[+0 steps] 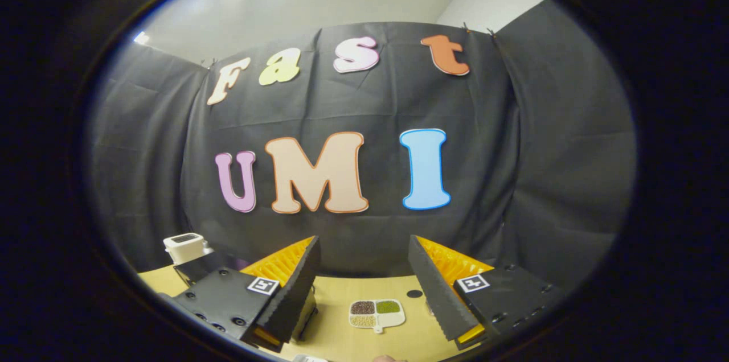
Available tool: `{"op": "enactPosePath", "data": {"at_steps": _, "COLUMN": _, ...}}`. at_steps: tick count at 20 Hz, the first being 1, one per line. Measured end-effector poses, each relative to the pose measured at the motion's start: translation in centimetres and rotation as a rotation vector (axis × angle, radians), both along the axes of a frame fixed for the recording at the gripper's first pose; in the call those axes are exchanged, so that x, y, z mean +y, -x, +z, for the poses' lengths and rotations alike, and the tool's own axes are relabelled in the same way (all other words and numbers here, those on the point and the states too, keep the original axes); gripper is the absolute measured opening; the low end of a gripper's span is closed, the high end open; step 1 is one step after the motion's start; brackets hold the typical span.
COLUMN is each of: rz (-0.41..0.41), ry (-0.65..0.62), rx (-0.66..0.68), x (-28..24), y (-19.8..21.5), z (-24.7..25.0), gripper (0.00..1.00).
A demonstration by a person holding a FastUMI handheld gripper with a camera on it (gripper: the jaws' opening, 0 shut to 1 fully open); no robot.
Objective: Open the toaster oven, put the food inside, and close the toaster oven door.
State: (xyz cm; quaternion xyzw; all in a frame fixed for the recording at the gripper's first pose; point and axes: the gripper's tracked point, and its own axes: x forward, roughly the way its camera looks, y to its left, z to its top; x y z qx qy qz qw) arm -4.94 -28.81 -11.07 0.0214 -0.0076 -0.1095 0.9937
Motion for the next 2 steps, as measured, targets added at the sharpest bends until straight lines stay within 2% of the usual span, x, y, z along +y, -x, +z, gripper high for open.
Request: {"op": "enactPosePath", "data": {"at_steps": 2, "rz": -0.01, "ry": -0.016, "rx": -0.009, "x": -1.8, "y": 0.49, "z": -1.09, "gripper": 0.97}}
